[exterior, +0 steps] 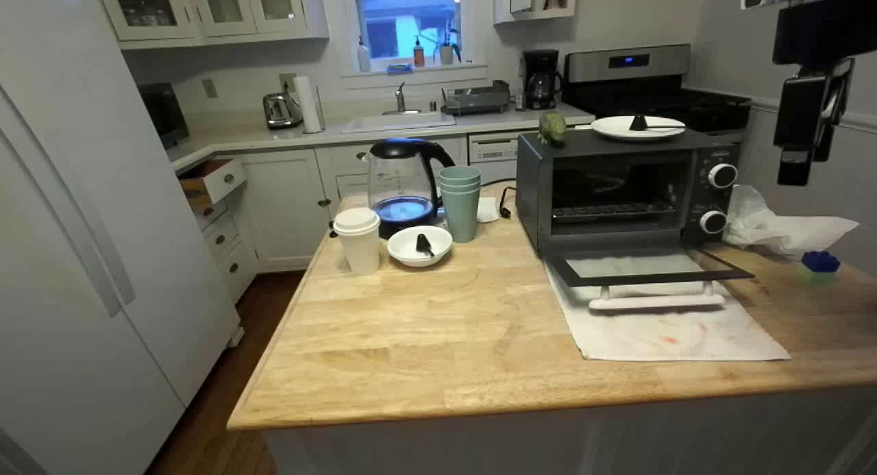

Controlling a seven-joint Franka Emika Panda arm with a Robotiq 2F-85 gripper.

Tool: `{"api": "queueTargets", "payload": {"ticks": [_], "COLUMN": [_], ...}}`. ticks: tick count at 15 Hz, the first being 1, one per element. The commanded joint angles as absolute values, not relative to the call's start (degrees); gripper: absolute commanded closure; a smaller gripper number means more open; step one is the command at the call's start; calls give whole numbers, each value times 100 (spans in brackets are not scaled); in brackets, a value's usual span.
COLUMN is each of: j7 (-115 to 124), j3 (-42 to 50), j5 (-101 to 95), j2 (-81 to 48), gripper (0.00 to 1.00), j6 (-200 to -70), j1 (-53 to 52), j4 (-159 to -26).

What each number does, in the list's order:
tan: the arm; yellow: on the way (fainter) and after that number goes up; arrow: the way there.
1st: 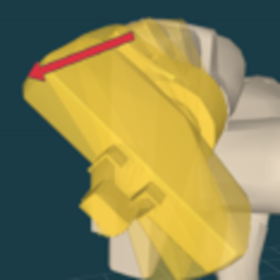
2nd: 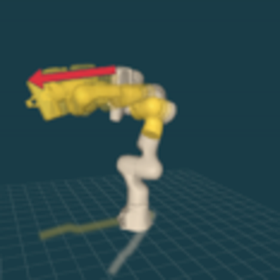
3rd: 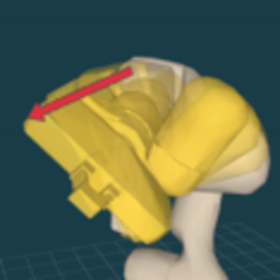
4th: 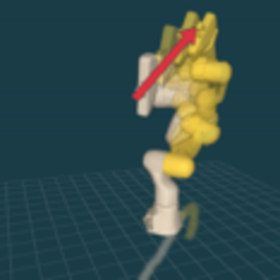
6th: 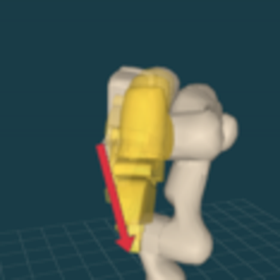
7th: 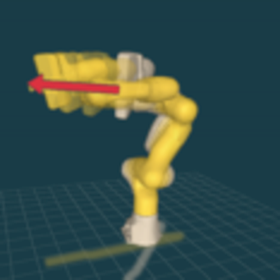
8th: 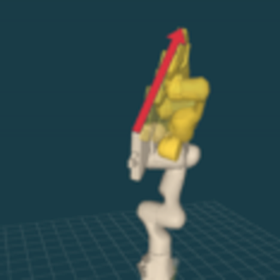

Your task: Pull out the toaster oven rack

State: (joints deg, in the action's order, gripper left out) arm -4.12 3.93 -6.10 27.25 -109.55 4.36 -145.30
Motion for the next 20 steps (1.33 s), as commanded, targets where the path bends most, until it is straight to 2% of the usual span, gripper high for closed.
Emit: {"api": "queueTargets", "payload": {"ticks": [1,6,16,20], "j7": [-407,-406,951,2070], "j3": [403,403,-584,-732], "j5": [-614,-614,-3159,-4930], "j2": [2724,2724,1601,1069], "gripper": [0,0,0,0], "j6": [-10946,-10946,-13984,-14438], "j1": [422,422,641,869], "j4": [-14523,-14523,-15109,-14965]}}
